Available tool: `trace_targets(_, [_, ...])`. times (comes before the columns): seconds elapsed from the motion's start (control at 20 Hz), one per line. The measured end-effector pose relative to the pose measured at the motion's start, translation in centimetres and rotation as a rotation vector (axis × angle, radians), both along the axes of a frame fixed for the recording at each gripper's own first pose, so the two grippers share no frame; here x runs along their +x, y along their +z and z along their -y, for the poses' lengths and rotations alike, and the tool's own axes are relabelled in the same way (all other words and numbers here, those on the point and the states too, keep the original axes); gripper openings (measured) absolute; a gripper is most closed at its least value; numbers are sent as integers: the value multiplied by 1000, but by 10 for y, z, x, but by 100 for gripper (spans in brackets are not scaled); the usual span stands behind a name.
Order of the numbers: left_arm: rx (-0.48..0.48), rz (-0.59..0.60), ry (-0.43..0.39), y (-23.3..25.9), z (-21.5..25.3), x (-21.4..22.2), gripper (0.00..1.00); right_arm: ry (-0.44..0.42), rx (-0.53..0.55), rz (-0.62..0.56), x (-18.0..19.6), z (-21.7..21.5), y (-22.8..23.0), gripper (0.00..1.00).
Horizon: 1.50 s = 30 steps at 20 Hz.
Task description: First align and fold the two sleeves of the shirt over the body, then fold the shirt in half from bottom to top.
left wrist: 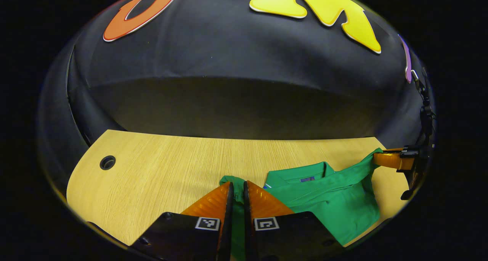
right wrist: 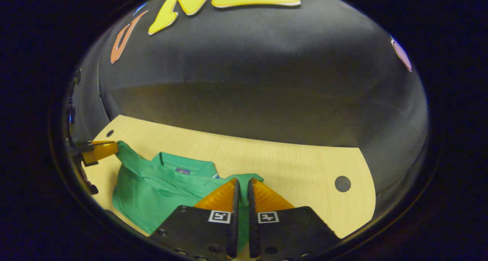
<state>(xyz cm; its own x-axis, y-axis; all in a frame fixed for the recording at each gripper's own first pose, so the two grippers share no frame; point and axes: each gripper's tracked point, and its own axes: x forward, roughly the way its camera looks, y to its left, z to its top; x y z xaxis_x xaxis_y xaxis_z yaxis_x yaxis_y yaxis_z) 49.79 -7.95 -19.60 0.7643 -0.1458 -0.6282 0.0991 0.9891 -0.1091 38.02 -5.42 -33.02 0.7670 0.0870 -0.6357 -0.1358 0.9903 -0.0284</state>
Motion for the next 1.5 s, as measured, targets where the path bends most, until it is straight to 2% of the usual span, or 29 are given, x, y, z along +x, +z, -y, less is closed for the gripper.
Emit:
trace_targets(0.05, [1, -18, 1, -2, 0, -4, 24, 2, -7, -7, -3, 1, -2, 18])
trace_targets(0.2, [-14, -3, 28, 5, -7, -11, 100, -13, -12, 1, -11, 8, 2, 56])
trace_targets(0.3, [4, 29, 58, 24, -18, -14, 100, -30, 7, 17, -18, 7, 14, 82])
trace_targets(0.35, [12, 47, 69, 37, -21, -16, 100, -45, 9, 33, -23, 8, 23, 86])
trace_targets(0.4, [15, 72, 77, 52, -21, -19, 100, -54, 14, 54, -28, 8, 33, 95])
trace_targets(0.45, [21, 99, 88, 68, -21, -21, 100, -58, 16, 76, -33, 6, 44, 99])
trace_targets(0.7, [52, 273, 87, 176, -12, -48, 100, -68, -2, 234, -80, -2, 126, 98])
trace_targets(1.1, [78, 490, 62, 320, 20, -144, 100, -151, 50, 517, -192, -3, 276, 97])
trace_targets(1.35, [80, 542, 29, 357, 34, -198, 100, -169, 115, 566, -258, -25, 308, 97])
trace_targets(1.5, [60, 526, 45, 360, 33, -224, 100, -169, 123, 566, -287, -32, 312, 97])
